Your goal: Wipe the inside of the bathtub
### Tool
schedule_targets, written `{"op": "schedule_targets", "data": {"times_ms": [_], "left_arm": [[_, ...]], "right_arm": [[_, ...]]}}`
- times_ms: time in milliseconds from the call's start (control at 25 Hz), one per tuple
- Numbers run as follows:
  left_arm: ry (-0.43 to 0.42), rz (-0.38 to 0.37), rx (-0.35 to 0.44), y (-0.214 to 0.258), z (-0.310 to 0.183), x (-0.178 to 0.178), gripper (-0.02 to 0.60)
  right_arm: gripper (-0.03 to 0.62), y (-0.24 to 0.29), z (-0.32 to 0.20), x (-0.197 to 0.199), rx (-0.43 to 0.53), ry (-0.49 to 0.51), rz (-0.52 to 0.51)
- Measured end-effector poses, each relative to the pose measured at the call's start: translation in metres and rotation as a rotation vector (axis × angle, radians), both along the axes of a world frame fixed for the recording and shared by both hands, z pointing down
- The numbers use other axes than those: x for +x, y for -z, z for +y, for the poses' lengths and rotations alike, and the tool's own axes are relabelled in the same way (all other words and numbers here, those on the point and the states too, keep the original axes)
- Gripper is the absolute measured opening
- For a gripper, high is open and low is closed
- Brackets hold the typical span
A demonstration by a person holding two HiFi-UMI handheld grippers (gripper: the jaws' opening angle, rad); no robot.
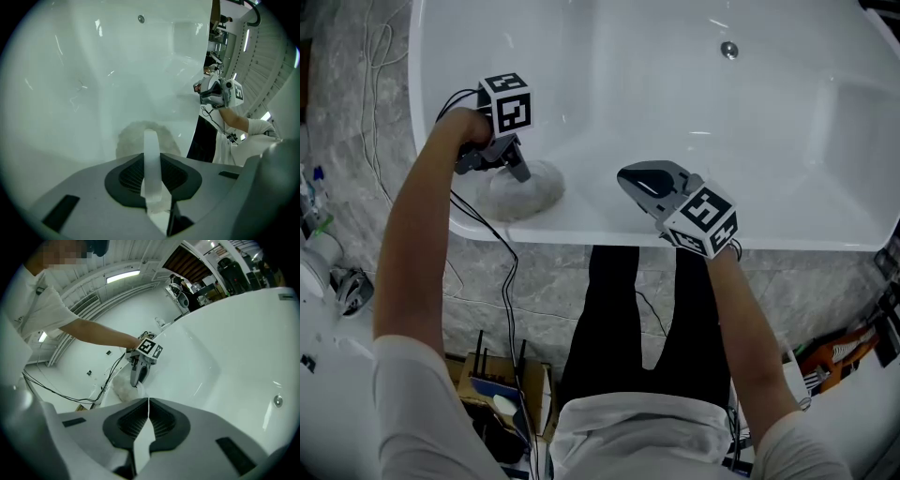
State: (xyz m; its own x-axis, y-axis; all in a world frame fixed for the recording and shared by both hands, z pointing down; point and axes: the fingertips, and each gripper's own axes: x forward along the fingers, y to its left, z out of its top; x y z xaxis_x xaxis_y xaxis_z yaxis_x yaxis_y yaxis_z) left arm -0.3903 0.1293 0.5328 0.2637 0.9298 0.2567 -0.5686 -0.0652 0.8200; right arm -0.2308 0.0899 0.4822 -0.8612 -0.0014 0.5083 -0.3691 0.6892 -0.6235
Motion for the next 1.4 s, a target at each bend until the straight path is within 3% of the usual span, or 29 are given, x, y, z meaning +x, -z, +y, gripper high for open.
{"op": "schedule_targets", "data": {"times_ms": [480,680,760,960,1240,1400], "left_arm": [[0.075,0.028,0.026,-0.004,-0.002,0.007,0.086],[0.055,0.052,0.035,-0.009,0.001,0.02,0.087],[0.034,0.062,0.033,-0.008,0.002,0.045,0.086],[-0.004,0.102,0.053,0.004,-0.001,0.159,0.086],[-0.051,0.132,0.067,0.006,-0.002,0.185,0.086],[-0.053,0.144,0.067,0.002,-0.002,0.235,0.087]], "right_arm": [[0.021,-0.014,0.003,0.011,0.024,0.098,0.052],[0.023,-0.027,0.005,0.026,0.011,0.085,0.058],[0.023,-0.028,0.003,0.047,0.002,0.065,0.055],[0.022,-0.02,0.0,0.141,-0.014,0.023,0.04],[0.023,-0.028,-0.002,0.16,-0.006,0.063,0.061],[0.021,-0.036,-0.007,0.207,-0.017,0.056,0.055]]}}
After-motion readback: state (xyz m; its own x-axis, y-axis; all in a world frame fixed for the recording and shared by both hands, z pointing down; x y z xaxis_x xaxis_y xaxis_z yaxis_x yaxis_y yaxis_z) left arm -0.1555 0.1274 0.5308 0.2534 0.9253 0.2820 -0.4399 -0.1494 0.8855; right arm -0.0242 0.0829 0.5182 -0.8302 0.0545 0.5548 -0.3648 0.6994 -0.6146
